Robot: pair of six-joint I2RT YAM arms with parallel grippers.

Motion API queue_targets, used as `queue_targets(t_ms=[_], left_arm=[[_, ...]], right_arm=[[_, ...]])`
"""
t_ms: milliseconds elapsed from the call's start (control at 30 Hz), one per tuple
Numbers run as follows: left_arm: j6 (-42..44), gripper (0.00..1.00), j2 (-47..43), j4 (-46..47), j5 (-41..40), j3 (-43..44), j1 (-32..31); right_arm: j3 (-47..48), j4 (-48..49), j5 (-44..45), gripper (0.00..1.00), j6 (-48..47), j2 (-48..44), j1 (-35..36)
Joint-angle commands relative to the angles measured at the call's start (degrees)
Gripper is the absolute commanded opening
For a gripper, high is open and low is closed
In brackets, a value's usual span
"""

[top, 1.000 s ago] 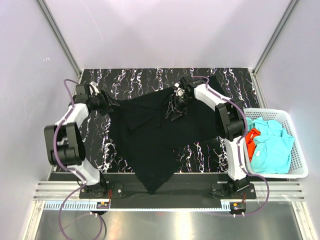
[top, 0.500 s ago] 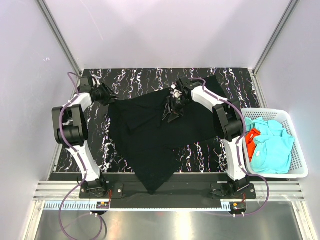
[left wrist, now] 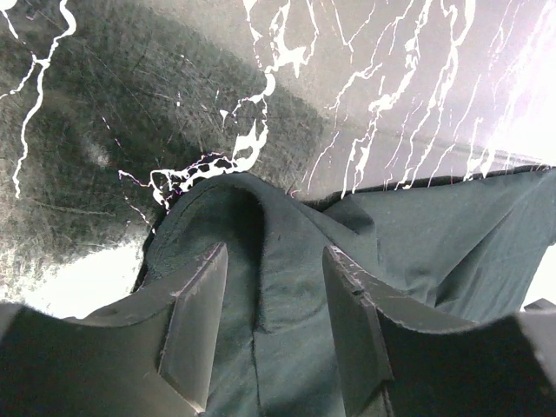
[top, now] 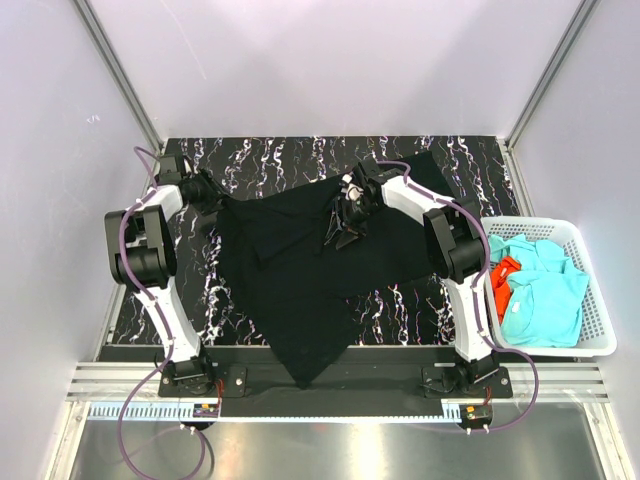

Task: Fold and stack the t-shirts
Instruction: Fold the tshirt

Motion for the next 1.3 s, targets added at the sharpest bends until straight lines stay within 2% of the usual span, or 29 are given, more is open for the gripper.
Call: queue_targets(t_ms=[0,167,267,300,333,533,833,900,967,1067,1133,1267], left_arm=[[0.6,0.52,-0.6,1.0,-0.9,1.3,0.3],[0.6,0.42,3.6,1.3,0.2,4.4,0.3],[1.4,0.21,4.8,1.4,0.9,6.4,0.4],[1.6,0.04,4.8,1.3,1.0,6.9,0.8],[1.8,0.0,4.6,1.3,1.0,7.0,1.2],[4.3,0.0,-0.3,0.9,-1.2,3.9,3.6],[5.1,0.0,-2.9,-1.0,-2.9,0.5,6.5],[5.0,0.23,-3.8,-2.5,-3.6,0.1,6.6],[5.0,0.39,-4.7,-4.1,-3.7,0.0,6.6],[5.0,0.49,-7.8,-5.4,-4.0,-1.1,6.7],[4.7,0.5,-10.2,-6.0,-4.4,-2.3,6.6],[4.5,0.48,-19.9,-6.2,-2.6,-11.7,4.0]], right_arm=[[0.1,1.7,-0.8,0.5,0.9,0.0,0.3],[-0.2,1.8,0.4,0.5,1.5,-0.1,0.4],[-1.4,1.8,3.7,0.49,2.9,-0.4,0.1],[-1.8,2.0,4.7,0.49,3.3,-0.5,0.0],[-2.3,1.9,7.4,0.48,4.1,-0.5,-0.1],[-4.4,1.9,14.0,0.45,7.3,0.5,-1.8],[-6.3,1.9,15.4,0.45,7.6,2.7,-2.4],[-5.9,1.9,15.0,0.45,6.6,2.7,-2.4],[-5.5,1.7,14.8,0.45,5.7,1.7,-2.4],[-3.9,0.8,16.1,0.45,3.7,-0.3,-2.4],[-2.7,0.1,16.2,0.46,2.7,-1.9,-2.4],[-1.9,3.2,11.7,0.49,5.3,-2.6,-2.0]])
